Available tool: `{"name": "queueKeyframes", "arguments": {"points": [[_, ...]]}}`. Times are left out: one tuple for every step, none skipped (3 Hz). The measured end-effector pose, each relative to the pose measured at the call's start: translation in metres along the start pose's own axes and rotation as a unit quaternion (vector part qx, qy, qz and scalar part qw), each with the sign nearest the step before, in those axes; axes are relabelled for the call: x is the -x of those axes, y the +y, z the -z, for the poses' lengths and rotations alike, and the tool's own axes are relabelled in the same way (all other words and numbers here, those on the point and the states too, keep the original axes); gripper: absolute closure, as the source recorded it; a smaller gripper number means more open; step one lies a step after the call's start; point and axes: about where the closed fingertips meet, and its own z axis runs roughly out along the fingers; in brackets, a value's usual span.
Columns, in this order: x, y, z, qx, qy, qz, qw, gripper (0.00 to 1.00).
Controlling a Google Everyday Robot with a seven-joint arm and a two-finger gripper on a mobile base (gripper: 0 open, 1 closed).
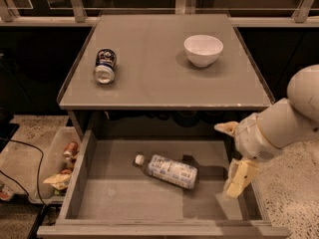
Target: Pick blue plastic bottle from top drawer and place on counter
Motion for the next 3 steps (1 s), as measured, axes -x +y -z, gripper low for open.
{"name": "queueKeyframes", "arguments": {"points": [[-0.005, 0.004, -0.040, 0.014, -0.027, -0.027, 0.9992, 0.00], [-0.007, -0.002, -0.070, -0.005, -0.039, -0.050, 0.9979, 0.00], [-0.008, -0.021, -0.089, -0.042, -0.045, -0.067, 0.9958, 0.00]]}}
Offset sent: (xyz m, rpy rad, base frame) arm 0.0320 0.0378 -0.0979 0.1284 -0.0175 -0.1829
